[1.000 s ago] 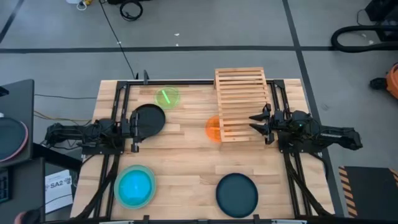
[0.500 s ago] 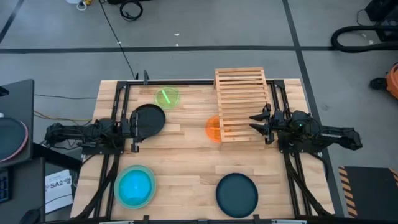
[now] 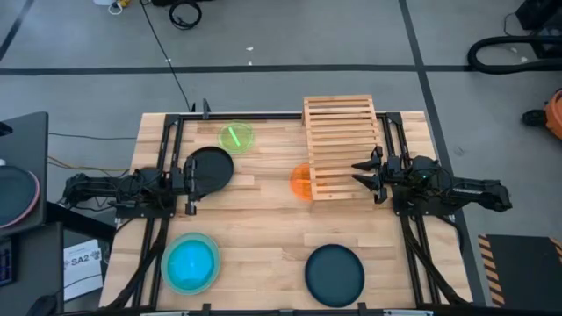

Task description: Place and stack plates onto a shelf

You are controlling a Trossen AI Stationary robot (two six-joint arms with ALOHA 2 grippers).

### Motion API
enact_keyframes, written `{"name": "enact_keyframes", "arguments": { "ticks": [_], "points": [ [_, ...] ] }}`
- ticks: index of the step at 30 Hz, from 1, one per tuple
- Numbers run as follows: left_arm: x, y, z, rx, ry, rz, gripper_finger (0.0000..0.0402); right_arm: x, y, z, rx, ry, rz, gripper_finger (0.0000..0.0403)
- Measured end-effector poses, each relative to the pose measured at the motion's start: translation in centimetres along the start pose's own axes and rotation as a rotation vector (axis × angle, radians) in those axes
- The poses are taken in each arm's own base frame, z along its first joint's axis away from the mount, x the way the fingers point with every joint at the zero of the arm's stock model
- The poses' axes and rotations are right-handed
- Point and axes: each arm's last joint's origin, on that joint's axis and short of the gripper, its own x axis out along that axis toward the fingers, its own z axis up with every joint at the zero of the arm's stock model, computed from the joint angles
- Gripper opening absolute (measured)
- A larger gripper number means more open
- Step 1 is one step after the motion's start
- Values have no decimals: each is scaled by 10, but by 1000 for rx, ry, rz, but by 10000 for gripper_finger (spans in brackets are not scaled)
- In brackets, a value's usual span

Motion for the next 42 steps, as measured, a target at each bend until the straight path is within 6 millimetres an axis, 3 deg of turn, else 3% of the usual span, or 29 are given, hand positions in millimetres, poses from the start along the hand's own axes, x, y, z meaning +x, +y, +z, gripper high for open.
{"name": "enact_keyframes", "arguments": {
  "ticks": [23,30,42],
  "points": [
    [0,0,0,0,1,0,141,0,0,0,-11,-1,0,171],
    [0,0,0,0,1,0,141,0,0,1,58,-14,9,171],
    [0,0,0,0,0,0,141,-4,5,30,103,-269,102,171]
  ]
}}
